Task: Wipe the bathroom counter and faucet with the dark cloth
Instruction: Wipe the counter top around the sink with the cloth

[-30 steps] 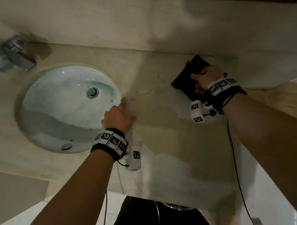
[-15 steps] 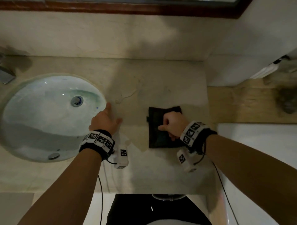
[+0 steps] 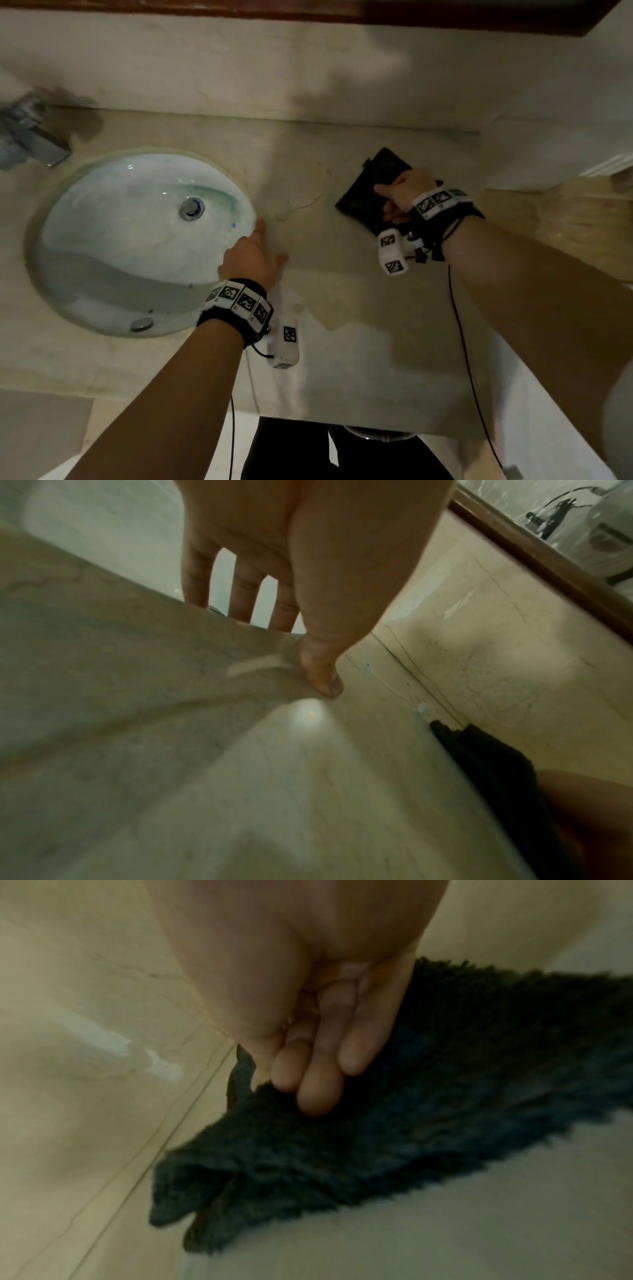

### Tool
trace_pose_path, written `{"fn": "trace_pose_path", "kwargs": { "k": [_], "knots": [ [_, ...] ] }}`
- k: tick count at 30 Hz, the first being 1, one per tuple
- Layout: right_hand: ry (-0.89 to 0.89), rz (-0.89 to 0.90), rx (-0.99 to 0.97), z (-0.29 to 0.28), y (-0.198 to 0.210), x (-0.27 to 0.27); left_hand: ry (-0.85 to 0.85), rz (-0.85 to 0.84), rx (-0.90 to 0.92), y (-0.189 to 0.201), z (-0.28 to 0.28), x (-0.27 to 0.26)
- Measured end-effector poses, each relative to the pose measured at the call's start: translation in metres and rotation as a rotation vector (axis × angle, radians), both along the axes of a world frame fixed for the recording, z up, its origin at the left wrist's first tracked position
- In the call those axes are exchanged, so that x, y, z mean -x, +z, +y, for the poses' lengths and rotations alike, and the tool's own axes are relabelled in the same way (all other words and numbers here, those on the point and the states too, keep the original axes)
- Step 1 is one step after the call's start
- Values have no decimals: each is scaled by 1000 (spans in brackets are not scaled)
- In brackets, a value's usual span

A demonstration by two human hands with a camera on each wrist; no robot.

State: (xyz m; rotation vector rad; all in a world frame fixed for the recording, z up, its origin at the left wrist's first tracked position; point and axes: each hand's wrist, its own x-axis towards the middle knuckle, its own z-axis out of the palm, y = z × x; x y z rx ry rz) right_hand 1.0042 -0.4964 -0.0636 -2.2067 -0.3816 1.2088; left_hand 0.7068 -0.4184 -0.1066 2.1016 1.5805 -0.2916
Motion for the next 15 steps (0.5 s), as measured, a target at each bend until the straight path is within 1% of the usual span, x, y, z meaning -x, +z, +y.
{"fn": "trace_pose_path", "kwargs": {
  "k": [3,6,8,11,15],
  "knots": [
    [-74,-33,-42,13,-4,-15,-6,12,5,-1,1,-1],
    [-18,-94,-42,9,-5,-11,-1,-2,15,-5,2,1],
    [87,-144,-24,1,-2,-1,-5,-18,16,-7,2,1],
    [287,-204,27,-19,8,23,-20,4,11,-8,4,0],
    [553,-232,70,-49,17,58,-29,23,26,-5,6,-3]
  ]
}}
